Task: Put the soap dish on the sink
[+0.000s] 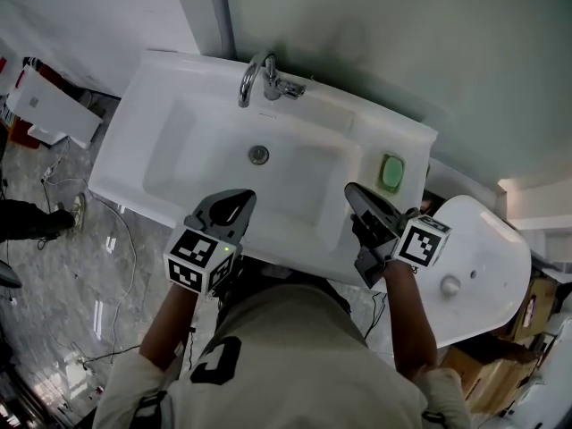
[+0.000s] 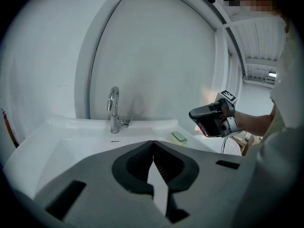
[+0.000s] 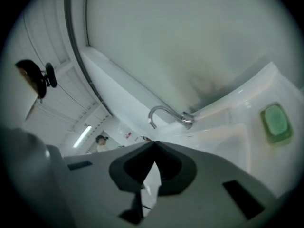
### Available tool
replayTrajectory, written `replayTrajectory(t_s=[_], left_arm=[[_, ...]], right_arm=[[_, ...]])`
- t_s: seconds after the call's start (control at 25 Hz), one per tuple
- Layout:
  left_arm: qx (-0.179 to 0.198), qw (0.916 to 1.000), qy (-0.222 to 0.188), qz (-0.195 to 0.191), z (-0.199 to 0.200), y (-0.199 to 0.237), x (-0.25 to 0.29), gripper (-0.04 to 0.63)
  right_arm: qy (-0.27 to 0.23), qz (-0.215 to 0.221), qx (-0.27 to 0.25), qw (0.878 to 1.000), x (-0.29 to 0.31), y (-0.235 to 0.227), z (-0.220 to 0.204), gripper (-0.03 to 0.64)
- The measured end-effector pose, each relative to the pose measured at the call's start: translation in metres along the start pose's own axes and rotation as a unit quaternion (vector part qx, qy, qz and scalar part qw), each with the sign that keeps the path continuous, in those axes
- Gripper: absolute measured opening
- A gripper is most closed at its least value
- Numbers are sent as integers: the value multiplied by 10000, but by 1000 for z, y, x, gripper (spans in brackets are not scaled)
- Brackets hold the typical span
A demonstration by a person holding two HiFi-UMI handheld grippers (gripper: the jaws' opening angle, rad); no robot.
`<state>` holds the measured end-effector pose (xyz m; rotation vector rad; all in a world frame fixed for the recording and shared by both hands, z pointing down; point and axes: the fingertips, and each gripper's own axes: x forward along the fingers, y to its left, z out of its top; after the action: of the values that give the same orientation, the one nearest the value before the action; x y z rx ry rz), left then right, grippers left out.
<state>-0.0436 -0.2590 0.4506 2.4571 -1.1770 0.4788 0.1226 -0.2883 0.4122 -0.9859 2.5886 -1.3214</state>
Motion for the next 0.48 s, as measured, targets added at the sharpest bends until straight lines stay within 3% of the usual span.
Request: replayTrajectory(t_s=[0.16,0.48], left_arm=[[-18,10000,-49,-9,-9,3,-11,20],[-194,9997,-116,-116,-6,-1,-19,18]], right_arm=[[-117,803,340,9961,12,44,-11,9],[-73,1133,528,9921,18,74,-20,9]])
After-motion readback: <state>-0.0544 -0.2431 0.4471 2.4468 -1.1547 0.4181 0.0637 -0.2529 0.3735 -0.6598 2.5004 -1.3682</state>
